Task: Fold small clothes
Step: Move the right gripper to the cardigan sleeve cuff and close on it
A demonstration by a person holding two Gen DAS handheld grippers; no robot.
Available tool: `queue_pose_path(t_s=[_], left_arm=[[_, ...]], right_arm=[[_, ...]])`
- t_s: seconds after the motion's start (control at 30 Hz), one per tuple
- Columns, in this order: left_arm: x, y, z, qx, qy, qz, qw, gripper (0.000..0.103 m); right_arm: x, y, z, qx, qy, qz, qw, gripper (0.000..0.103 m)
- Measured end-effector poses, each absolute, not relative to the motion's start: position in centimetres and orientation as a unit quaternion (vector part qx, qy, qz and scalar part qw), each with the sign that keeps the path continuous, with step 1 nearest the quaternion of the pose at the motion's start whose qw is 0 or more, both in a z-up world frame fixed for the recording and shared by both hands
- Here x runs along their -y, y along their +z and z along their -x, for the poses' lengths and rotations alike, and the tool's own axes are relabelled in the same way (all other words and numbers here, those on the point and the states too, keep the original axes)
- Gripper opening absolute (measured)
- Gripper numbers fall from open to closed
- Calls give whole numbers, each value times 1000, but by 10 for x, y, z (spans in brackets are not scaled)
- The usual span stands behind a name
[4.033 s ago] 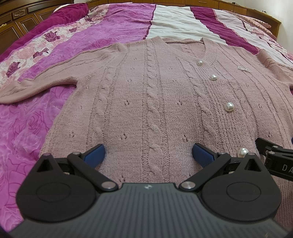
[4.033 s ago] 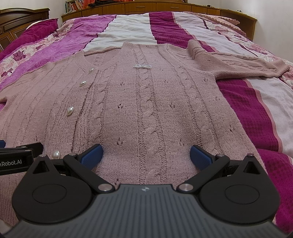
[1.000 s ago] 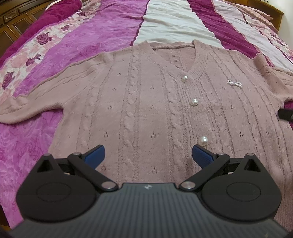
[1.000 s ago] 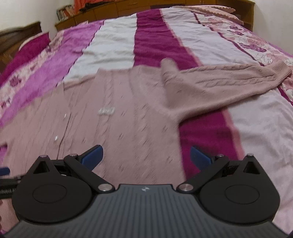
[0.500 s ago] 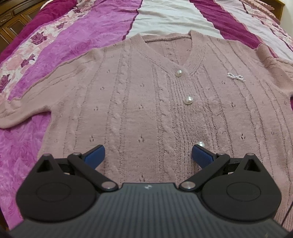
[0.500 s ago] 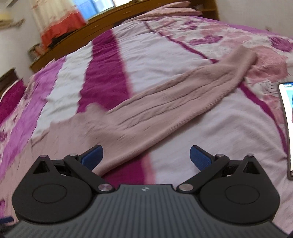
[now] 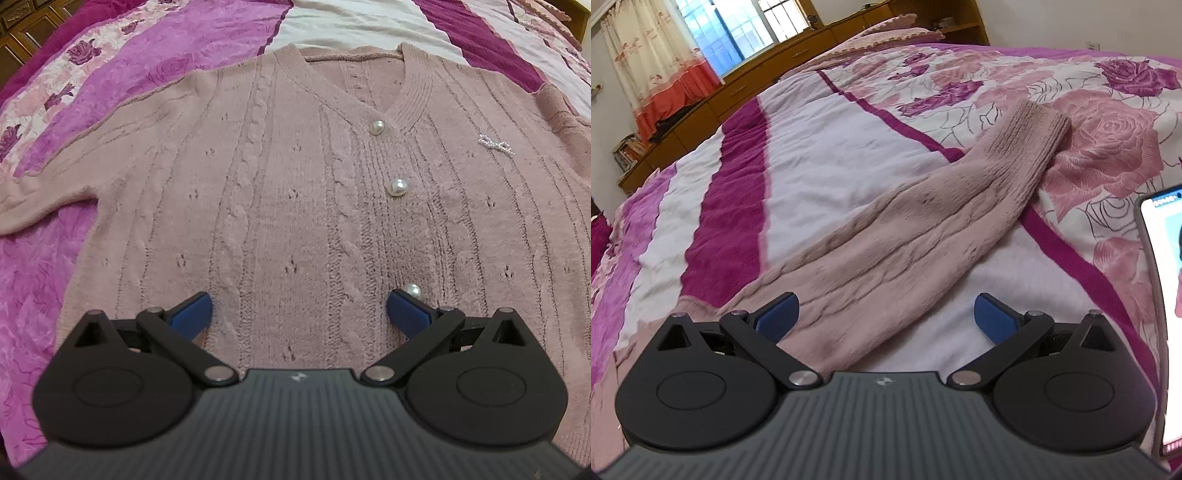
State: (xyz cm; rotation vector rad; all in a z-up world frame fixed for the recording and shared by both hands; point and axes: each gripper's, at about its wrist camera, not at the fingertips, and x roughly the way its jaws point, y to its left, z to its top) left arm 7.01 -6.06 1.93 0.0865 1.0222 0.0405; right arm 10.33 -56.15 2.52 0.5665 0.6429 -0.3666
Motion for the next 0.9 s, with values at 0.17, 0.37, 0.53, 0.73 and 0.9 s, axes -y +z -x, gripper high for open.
queue_pose_path(t_s=[0.17,0.37,0.53,0.73,0.9], left_arm=[[62,17,-72,-489,22,-43,871,103],[63,14,-71,-485,24,-45,873,103],[64,14,-70,-484,26,-46,874,103],[63,14,-69,-482,26,-47,874,103],[64,13,-69,-481,27,-48,875,103]], right_arm=[[571,17,-114,-295,-172,-277,898,103],[584,9,-127,-280,-167,-290,900,103],[594,6,-138,-266,-168,-313,896,103],[604,7,-136,-228,-158,-356,892,95],[605,9,-131,-216,-164,-359,893,66]])
